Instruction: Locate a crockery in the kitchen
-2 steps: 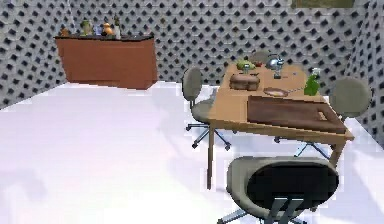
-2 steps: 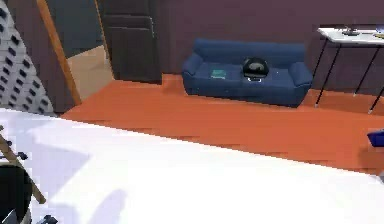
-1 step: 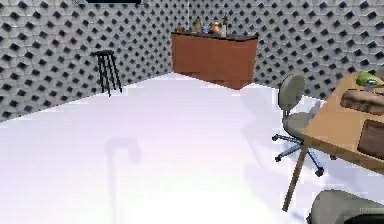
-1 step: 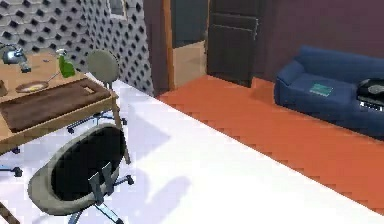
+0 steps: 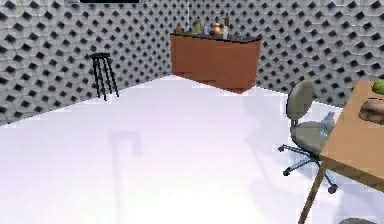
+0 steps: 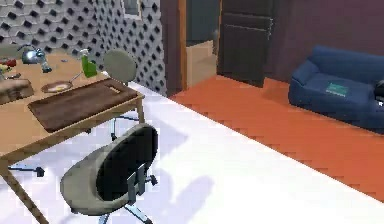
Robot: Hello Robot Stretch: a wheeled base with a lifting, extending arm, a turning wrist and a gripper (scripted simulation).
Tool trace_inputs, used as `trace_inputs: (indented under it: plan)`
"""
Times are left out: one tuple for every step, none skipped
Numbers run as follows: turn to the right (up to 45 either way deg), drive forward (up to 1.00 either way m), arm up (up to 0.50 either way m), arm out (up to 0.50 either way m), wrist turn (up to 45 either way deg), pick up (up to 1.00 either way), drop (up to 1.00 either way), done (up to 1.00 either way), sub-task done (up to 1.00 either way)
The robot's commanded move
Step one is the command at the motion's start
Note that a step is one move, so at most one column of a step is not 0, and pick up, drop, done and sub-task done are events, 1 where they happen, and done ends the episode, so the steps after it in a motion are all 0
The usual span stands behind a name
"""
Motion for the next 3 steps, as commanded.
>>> trace_inputs:
  plan:
    - [0.0, 1.00, 0.00, 0.00, 0.0, 0.00, 0.00, 0.00, 0.00]
    - [0.0, 1.00, 0.00, 0.00, 0.0, 0.00, 0.00, 0.00, 0.00]
    - [-3.0, 0.00, 0.00, 0.00, 0.0, 0.00, 0.00, 0.00, 0.00]
